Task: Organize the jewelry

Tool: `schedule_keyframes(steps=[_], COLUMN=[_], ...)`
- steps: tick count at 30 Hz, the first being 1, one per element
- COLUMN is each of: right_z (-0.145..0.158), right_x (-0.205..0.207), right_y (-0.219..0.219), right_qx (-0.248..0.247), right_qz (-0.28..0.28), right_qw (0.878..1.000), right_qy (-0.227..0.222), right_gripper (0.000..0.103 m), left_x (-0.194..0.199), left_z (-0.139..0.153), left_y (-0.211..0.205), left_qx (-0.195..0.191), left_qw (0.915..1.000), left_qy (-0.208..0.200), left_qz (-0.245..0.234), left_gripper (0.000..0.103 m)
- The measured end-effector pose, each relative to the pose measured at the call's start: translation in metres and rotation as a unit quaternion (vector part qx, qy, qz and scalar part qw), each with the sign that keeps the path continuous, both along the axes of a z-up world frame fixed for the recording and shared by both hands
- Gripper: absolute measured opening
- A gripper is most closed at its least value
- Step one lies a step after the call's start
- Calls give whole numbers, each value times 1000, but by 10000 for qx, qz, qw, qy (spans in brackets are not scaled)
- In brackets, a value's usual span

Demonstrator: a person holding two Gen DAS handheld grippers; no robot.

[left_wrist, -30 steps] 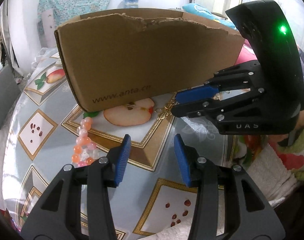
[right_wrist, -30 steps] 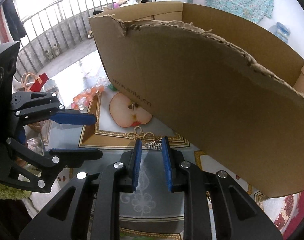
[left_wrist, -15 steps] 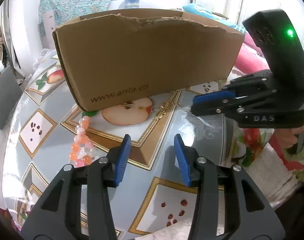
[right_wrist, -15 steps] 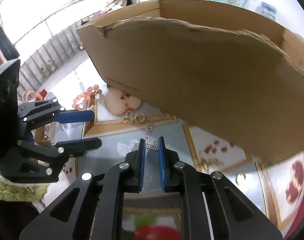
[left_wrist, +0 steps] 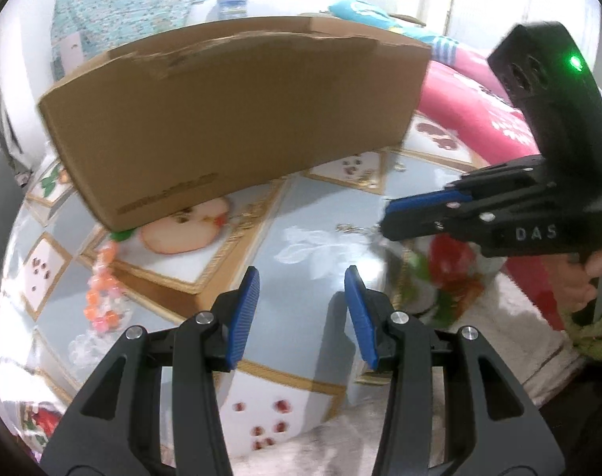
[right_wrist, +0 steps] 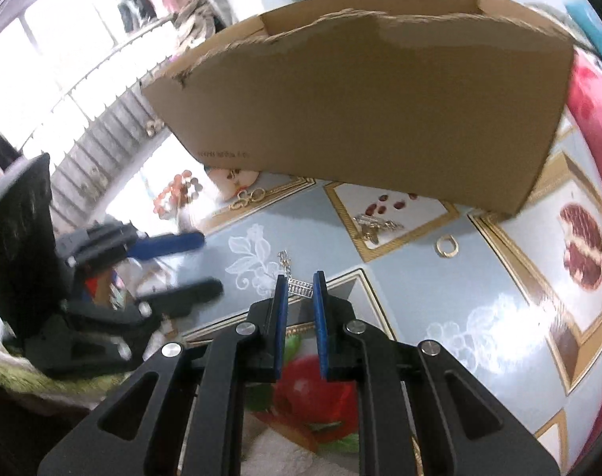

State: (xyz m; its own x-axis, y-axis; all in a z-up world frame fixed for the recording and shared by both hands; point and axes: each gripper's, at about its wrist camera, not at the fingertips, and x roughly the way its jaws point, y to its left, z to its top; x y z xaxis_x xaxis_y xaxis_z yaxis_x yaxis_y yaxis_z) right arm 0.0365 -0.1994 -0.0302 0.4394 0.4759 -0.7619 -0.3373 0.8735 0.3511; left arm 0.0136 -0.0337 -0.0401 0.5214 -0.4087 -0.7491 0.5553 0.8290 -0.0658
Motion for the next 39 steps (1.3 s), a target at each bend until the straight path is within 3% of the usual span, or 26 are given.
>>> schedule_keyframes(steps=[6, 10, 17, 24, 27, 33, 39], right_z=[-1, 3, -2, -8, -7, -4, -2], right_x=[1, -1, -1, -4, -7, -9, -10], right_y=[-20, -39, -52, -63, -71, -73, -75], right_qx=[639, 891, 967, 1085, 1132, 1137, 1057], right_qz=[-297, -501, -694, -809, -848, -881, -932], right_qw=[9974, 9948, 9929, 9908, 9899, 9895, 9899], right_qy=[132, 6, -30, -41, -56, -118, -154], right_gripper=[15, 15, 15, 15, 15, 15, 15], left_x=[-5, -5, 4, 10, 15, 18, 14], left_z=[-1, -2, -4, -6, -6, -5, 15], left_y=[-24, -36, -61, -69, -68, -63, -47], left_qx=[-20, -28, 233, 502, 624, 486, -128], left_qw=[9994, 9986, 9966, 9944, 9939, 9956, 9979], left_qy=[-32, -58, -184, -221, -257, -197, -200], left_qz=[-344, -522, -767, -907, -875, -770, -611], left_gripper=[42, 35, 20, 14, 1, 0, 0])
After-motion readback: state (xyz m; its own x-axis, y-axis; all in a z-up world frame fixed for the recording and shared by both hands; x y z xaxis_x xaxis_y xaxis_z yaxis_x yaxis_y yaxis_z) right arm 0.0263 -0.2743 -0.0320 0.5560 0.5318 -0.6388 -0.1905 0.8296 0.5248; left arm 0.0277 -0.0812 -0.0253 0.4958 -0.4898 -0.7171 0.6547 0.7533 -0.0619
